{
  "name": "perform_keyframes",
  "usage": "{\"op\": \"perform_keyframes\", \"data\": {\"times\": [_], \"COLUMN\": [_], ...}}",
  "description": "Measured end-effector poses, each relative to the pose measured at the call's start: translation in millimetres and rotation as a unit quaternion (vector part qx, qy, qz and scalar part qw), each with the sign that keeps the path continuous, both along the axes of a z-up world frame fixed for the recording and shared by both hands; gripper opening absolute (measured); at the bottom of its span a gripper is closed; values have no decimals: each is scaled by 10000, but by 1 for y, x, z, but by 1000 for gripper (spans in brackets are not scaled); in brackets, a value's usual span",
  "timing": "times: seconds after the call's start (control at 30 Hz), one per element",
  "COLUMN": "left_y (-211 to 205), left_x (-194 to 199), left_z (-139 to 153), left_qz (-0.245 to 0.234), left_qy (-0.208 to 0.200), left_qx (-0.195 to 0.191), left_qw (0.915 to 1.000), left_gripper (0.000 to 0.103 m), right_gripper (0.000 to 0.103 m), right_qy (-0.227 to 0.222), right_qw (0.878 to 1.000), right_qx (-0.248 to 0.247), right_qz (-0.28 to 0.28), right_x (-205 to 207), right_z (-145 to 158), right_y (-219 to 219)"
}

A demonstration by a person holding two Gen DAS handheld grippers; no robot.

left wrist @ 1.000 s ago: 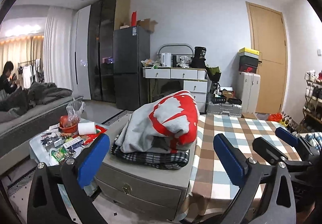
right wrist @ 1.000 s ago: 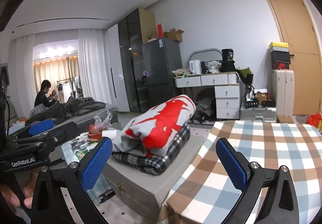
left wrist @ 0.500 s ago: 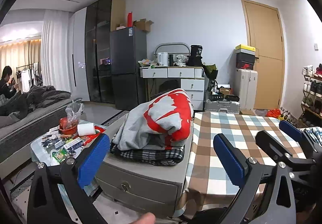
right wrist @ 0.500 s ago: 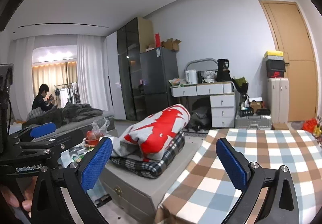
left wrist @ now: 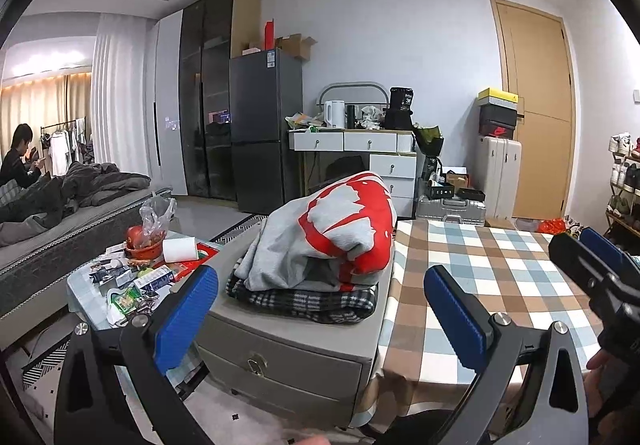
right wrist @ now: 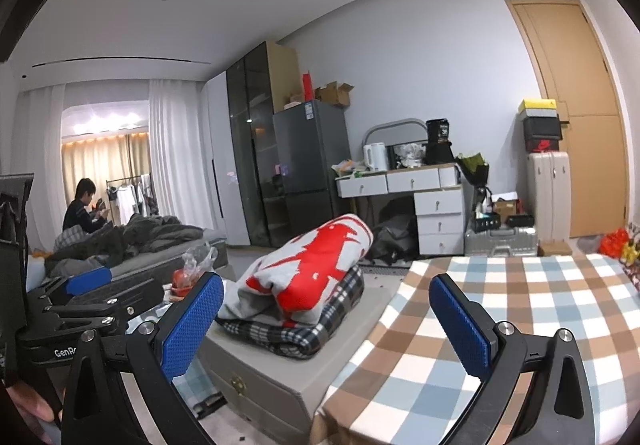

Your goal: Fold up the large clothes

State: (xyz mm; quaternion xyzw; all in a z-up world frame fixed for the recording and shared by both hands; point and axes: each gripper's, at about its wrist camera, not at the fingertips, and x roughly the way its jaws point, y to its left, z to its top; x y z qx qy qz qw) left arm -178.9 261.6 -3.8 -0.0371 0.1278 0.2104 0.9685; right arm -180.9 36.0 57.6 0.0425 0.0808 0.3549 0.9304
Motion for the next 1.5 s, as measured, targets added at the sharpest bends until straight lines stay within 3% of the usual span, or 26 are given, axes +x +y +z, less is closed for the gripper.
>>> {"op": "perform_keyframes", "data": {"times": [1.5], "left_y": [0], "left_x": [7], "left_z": [-8], "left_qz": [-190], "left_qy": [274], "left_qx": [-83], "left_qw": [9994], "left_gripper": [101], "right_gripper": [103], "right_qy": [47], "right_qw": [9999], "right_qx": [-36], "right_qz": [102], "right_x": [-7], "right_z": [-8], "right_y": [-3]}}
